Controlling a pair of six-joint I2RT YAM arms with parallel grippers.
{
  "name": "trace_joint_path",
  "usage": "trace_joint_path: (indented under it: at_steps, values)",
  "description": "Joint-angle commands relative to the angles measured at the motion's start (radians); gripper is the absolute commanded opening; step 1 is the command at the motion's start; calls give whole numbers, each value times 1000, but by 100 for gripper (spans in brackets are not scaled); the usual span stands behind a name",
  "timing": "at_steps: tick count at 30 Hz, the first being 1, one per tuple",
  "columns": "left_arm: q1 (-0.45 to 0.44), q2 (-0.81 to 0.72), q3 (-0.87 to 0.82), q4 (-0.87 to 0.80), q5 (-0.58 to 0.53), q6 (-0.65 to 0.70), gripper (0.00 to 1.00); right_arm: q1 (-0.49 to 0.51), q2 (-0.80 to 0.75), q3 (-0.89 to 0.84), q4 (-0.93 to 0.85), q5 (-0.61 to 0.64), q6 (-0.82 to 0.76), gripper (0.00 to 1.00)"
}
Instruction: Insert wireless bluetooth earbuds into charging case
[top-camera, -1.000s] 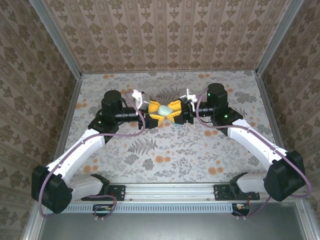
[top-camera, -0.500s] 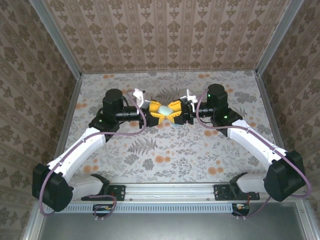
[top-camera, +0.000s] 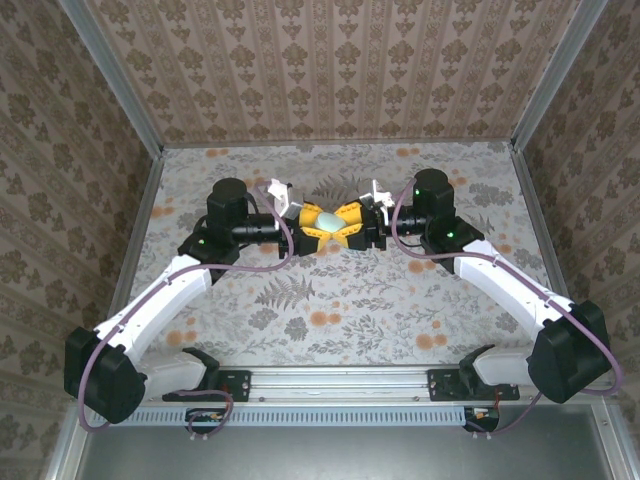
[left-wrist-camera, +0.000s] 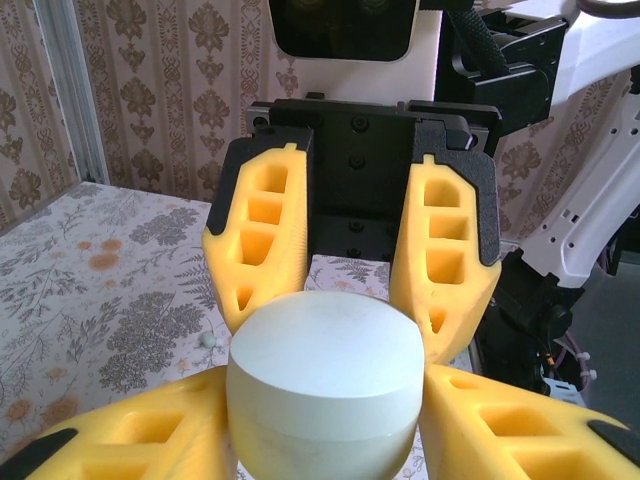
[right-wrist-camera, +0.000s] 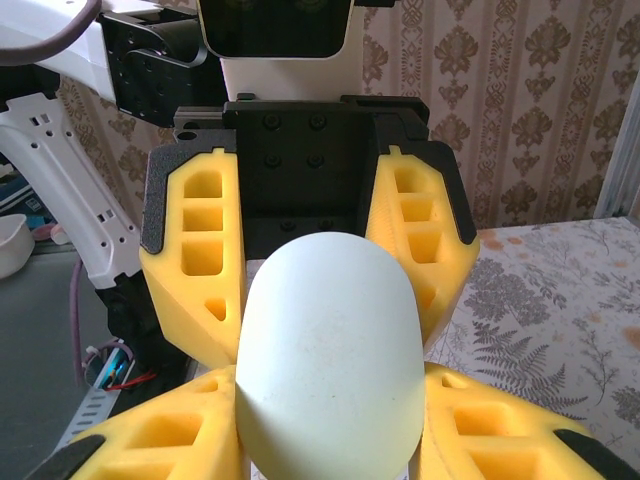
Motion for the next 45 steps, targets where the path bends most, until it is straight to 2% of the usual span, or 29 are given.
trace_joint_path:
  at_steps: [1,8,14,26,30,35,38,45]
  values:
    - [-12,-5,30,-37,45,23,50,1,-24,2,29,-7,13,36]
    - [4,-14,32,-37,76,20,52,1,-27,2,25,-13,11,36]
    - [4,4,48,-34,114,9,39,1,-24,0,36,-14,17,36]
    - [-5,7,59,-44,92,18,42,12,-22,14,-11,23,-5,37]
    - [-10,11,68,-62,91,32,36,13,-23,17,-23,48,-6,37]
    - [-10,-1,58,-55,70,33,29,14,-38,14,-53,93,-9,46]
    - [-9,-17,41,-33,48,26,28,10,-58,1,-80,115,-18,55]
    - [-9,-41,-1,28,42,18,26,0,-88,-12,-93,119,26,55]
